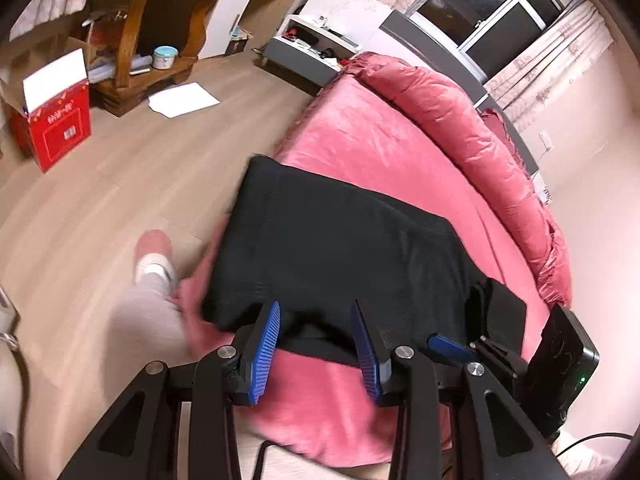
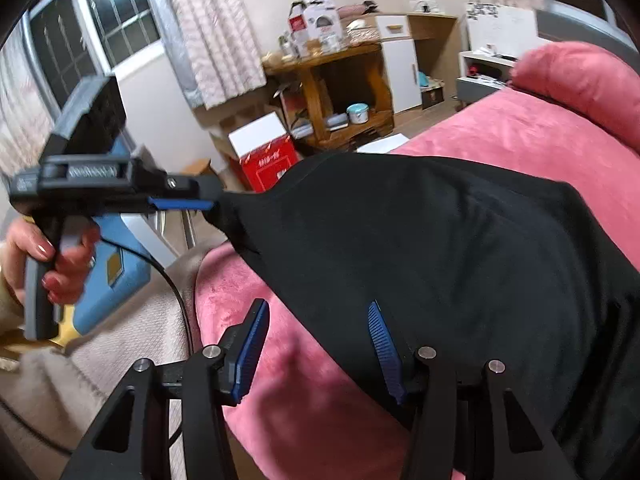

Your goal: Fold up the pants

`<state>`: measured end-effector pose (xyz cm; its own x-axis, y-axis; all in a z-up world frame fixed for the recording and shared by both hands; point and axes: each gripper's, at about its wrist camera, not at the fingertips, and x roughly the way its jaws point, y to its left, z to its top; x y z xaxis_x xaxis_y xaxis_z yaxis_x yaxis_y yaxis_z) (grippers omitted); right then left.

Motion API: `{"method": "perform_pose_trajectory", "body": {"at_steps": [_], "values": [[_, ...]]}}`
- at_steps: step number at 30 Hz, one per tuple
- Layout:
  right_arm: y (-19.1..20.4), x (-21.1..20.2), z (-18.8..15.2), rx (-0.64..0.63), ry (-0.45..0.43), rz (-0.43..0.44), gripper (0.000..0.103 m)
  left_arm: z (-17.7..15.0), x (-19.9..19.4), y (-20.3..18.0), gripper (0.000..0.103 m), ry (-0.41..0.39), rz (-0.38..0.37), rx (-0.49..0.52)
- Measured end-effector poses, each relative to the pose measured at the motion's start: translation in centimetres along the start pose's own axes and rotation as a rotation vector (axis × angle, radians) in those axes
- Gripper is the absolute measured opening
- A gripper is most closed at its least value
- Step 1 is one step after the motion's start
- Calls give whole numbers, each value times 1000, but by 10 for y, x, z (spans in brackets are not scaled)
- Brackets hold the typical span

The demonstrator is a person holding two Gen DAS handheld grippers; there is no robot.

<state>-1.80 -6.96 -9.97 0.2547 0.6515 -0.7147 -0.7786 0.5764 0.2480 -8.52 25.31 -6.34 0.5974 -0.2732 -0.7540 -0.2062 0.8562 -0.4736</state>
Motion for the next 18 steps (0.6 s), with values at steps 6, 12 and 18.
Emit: {"method": "perform_pose_trajectory", "body": {"at_steps": [6, 12, 18], "values": [[17, 26, 9, -72, 59, -38, 52, 1, 6, 19, 38, 40, 46, -12], [11, 43, 27, -117, 96, -96, 13, 13, 19, 21, 19, 9, 5, -7], [-5, 8, 49, -1, -69, -88, 9, 27, -11, -13, 9, -197, -39, 151]]}}
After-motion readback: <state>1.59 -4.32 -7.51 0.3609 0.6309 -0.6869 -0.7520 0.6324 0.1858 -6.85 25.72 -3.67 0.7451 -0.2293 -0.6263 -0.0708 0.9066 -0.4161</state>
